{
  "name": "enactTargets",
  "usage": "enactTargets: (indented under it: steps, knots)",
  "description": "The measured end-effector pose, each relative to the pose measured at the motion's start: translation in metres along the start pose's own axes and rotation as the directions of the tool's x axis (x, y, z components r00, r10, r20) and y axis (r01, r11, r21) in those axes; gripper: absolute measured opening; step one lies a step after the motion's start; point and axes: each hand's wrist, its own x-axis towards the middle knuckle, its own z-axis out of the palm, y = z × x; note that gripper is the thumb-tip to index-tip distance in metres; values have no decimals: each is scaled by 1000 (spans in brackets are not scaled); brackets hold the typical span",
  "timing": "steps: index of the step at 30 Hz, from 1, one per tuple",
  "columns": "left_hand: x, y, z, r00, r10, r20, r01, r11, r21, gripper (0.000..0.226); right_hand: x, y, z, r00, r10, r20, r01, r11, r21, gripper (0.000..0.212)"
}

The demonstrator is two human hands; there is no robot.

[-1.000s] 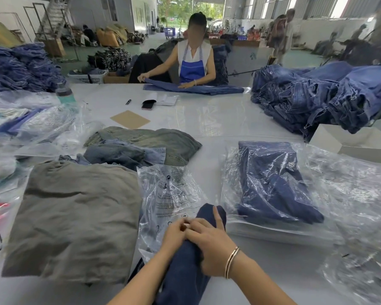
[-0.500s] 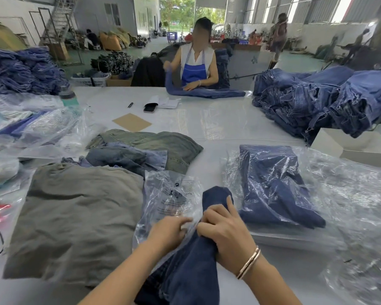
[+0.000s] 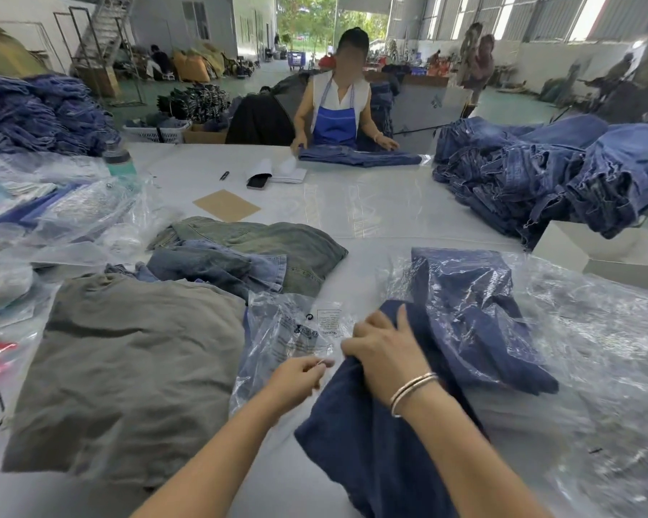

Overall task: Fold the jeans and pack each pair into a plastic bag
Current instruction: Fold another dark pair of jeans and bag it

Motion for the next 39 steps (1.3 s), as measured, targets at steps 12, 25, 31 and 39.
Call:
enactTargets:
  steps: [12,25,31,39]
  knots:
    - [11,2,-13,985,51,-166,-93,962,-257,21,-3,-47,69,828,-522,-203,539,841,36,26]
    - [-12,-21,-22,965,223,137,-256,913,318,35,-7,-20,136,999,-30,40,16,952,307,62]
    - [-25,-71,-1,985,-77,157,-55,712,700,62,-19,17,183,879,198,433,-339,899,277,88]
    - [-16,-63,14,987,-99,126,-41,606,794,59,18,16,181,737,247,629,-425,893,148,122]
